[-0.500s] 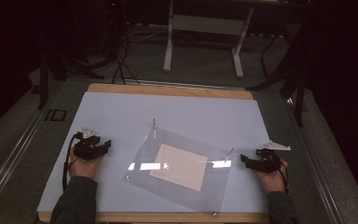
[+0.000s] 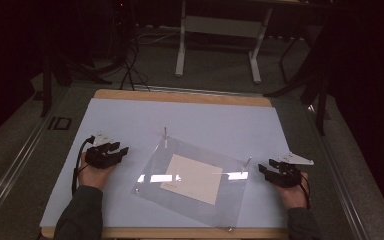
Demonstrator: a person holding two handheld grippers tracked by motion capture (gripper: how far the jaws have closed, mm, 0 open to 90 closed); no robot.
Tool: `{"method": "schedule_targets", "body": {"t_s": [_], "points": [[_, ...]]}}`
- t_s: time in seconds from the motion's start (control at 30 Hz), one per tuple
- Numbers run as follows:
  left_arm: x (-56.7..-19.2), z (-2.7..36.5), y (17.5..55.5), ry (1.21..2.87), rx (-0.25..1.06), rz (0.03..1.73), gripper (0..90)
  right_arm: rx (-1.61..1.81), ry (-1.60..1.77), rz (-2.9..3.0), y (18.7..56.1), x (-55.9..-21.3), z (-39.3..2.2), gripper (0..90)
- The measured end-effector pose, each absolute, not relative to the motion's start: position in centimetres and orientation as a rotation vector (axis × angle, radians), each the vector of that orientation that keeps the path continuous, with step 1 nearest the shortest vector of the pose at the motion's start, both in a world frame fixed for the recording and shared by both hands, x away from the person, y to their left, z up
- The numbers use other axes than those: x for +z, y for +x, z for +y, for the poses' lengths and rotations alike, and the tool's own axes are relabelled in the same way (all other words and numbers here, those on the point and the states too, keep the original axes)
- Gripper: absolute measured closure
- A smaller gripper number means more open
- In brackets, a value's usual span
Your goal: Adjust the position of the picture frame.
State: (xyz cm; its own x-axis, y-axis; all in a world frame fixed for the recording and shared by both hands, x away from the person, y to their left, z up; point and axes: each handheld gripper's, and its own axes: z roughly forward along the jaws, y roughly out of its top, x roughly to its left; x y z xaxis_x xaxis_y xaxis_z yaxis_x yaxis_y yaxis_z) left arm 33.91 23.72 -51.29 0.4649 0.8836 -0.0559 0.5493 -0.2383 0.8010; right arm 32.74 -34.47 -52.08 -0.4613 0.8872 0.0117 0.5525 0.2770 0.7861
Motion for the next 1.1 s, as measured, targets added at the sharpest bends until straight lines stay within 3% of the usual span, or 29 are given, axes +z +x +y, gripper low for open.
{"method": "schedule_targets", "body": {"t_s": [0.33, 0.73, 1.1], "points": [[-50.5, 21.4, 35.7, 1.928, 0.513, 1.106, 58.3, 1.097, 1.227, 2.167, 32.5, -51.5, -33.3, 56.8], [-50.9, 18.2, 38.8, 1.962, 0.485, 1.023, 61.3, 1.172, 1.138, 2.216, 33.2, -51.2, -31.1, 61.9], [-51.4, 15.6, 41.3, 1.958, 0.471, 0.983, 63.8, 1.175, 1.125, 2.217, 34.1, -51.9, -29.9, 78.3]]}}
